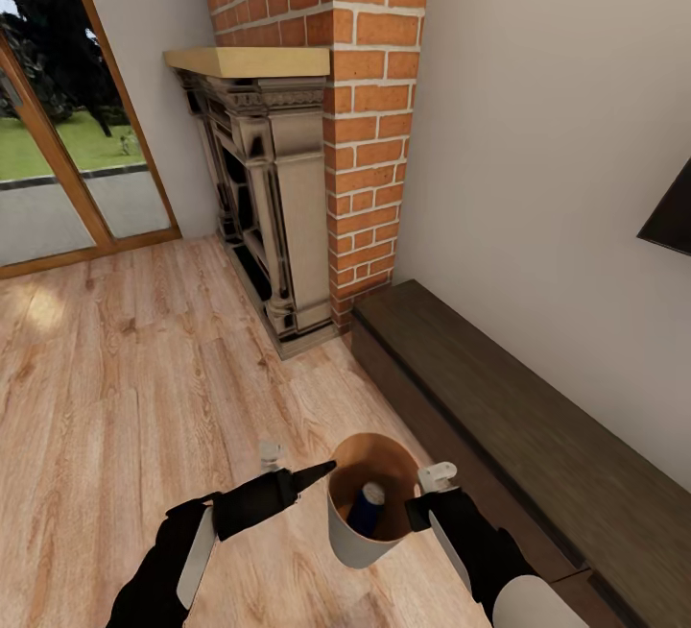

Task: Put the three can of soda from the living room inside the tash can in the kitchen.

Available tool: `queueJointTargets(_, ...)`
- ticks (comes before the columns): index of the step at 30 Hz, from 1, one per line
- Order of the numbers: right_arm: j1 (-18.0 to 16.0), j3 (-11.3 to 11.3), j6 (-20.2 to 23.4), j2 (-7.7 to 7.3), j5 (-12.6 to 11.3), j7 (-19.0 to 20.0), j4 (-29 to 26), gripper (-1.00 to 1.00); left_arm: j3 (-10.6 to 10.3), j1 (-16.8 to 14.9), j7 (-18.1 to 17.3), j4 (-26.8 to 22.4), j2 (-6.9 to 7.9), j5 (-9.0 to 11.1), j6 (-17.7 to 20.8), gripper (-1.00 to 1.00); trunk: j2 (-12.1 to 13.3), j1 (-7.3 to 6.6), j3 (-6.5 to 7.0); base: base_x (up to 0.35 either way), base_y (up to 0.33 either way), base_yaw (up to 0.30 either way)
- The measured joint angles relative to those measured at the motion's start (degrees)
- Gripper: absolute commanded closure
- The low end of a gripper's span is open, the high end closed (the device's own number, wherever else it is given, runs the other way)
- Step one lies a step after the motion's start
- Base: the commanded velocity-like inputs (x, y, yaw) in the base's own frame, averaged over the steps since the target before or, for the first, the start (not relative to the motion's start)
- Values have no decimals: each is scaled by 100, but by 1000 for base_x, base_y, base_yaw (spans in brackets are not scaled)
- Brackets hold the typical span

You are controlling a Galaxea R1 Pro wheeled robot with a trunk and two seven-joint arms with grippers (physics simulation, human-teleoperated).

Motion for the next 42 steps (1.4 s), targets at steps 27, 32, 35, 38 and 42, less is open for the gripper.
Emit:
queueJointTargets(27, 0, 0, 1, 0, 12, 0, 3, 100, 610, 0, -1462, 932, 1866, -25, -293, -100, 0, 0, 0, 0, 0, 0)
queueJointTargets(32, 0, 0, 1, 0, 10, 3, 1, 100, 613, 1, -1425, 1629, 2195, -39, -858, -100, 0, 0, 0, 0, 0, 0)
queueJointTargets(35, 0, 0, 1, 0, 6, 4, 1, 100, 609, 1, -1406, 1910, 2246, -51, -1241, -100, 0, 0, 0, 0, 0, 0)
queueJointTargets(38, 0, 0, 1, 0, 2, 5, 1, 100, 604, 1, -1126, 2277, 2360, -60, -1686, -100, 0, 0, 0, 0, 0, 0)
queueJointTargets(42, 0, 0, -4, 0, 2, 5, 1, 100, 599, 1, -678, 2771, 2454, -62, -2383, -100, 0, 0, 0, 0, 0, 0)
